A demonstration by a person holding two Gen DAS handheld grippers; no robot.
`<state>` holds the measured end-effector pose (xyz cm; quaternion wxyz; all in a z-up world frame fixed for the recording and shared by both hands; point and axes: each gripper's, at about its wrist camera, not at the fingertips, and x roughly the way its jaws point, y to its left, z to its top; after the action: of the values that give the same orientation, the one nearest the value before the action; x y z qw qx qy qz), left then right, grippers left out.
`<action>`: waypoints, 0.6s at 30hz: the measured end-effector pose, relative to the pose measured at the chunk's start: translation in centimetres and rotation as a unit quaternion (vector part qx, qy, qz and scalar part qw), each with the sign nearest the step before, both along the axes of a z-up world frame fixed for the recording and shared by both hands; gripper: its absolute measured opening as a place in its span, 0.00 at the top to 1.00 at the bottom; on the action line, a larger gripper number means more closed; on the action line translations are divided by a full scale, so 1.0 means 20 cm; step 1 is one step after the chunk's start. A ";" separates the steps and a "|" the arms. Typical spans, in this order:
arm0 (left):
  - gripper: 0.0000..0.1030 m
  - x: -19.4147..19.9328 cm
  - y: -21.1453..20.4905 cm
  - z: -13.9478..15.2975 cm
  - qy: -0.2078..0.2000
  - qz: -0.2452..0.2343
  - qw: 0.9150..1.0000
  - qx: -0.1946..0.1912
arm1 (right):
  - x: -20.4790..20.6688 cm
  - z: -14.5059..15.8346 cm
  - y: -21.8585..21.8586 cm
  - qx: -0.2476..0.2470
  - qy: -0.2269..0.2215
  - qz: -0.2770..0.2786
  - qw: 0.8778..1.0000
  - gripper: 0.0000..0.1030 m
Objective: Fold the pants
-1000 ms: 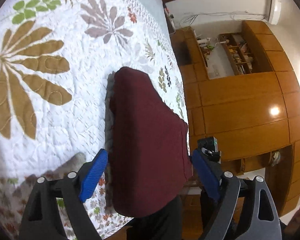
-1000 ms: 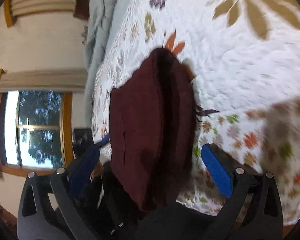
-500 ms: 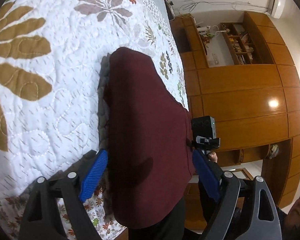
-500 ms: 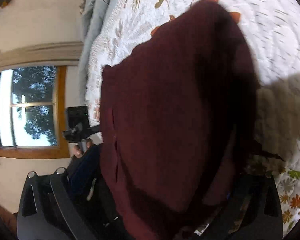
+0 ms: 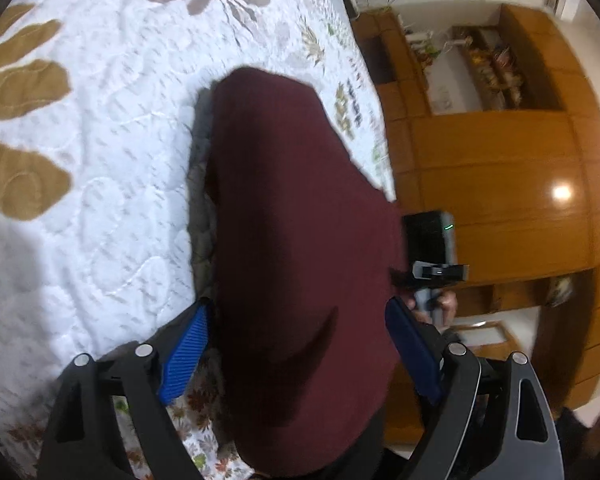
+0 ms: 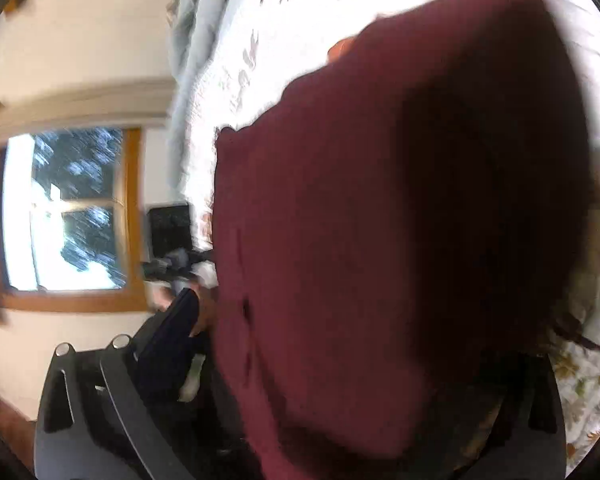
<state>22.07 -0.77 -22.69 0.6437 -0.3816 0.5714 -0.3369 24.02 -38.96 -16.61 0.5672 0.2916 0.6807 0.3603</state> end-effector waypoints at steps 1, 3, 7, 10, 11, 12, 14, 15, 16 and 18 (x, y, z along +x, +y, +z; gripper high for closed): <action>0.13 0.00 -0.03 0.00 -0.003 -0.008 1.000 0.008 | 0.01 -0.01 0.02 -0.002 0.003 0.000 1.000 0.02; 0.12 -0.01 -0.10 0.01 -0.011 -0.023 0.999 0.030 | 0.02 -0.03 0.00 0.017 0.016 -0.010 1.000 0.02; 0.12 0.01 -0.13 0.01 -0.001 -0.021 0.999 0.040 | 0.01 -0.02 0.04 0.007 0.012 -0.010 1.000 0.02; 0.14 -0.01 -0.11 0.01 -0.008 -0.026 0.999 0.038 | -0.01 0.04 0.07 0.015 -0.010 0.006 1.000 0.07; 0.15 -0.01 -0.11 0.01 -0.012 -0.027 0.999 0.042 | -0.02 0.05 0.08 0.016 -0.017 0.008 1.000 0.19; 0.22 -0.01 -0.11 0.01 -0.013 -0.025 0.998 0.050 | -0.02 0.03 0.08 0.003 -0.019 0.007 1.000 0.29; 0.39 -0.02 -0.09 -0.01 -0.002 -0.010 0.998 0.059 | -0.01 -0.04 0.06 -0.007 -0.009 -0.007 1.000 0.42; 0.48 -0.01 -0.07 -0.03 0.005 -0.001 0.999 0.051 | -0.01 -0.04 0.06 -0.004 -0.011 -0.007 1.000 0.44; 0.54 -0.02 -0.05 -0.04 0.007 0.005 0.999 0.044 | -0.02 -0.03 0.06 -0.003 -0.015 -0.006 1.000 0.47; 0.57 -0.04 -0.04 -0.03 -0.001 0.007 0.999 0.043 | -0.04 -0.01 0.08 0.000 -0.019 -0.007 1.000 0.50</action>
<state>21.19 -1.50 -23.22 0.6626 -0.3568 0.5819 -0.3082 23.27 -37.32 -16.84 0.5824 0.2895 0.6677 0.3622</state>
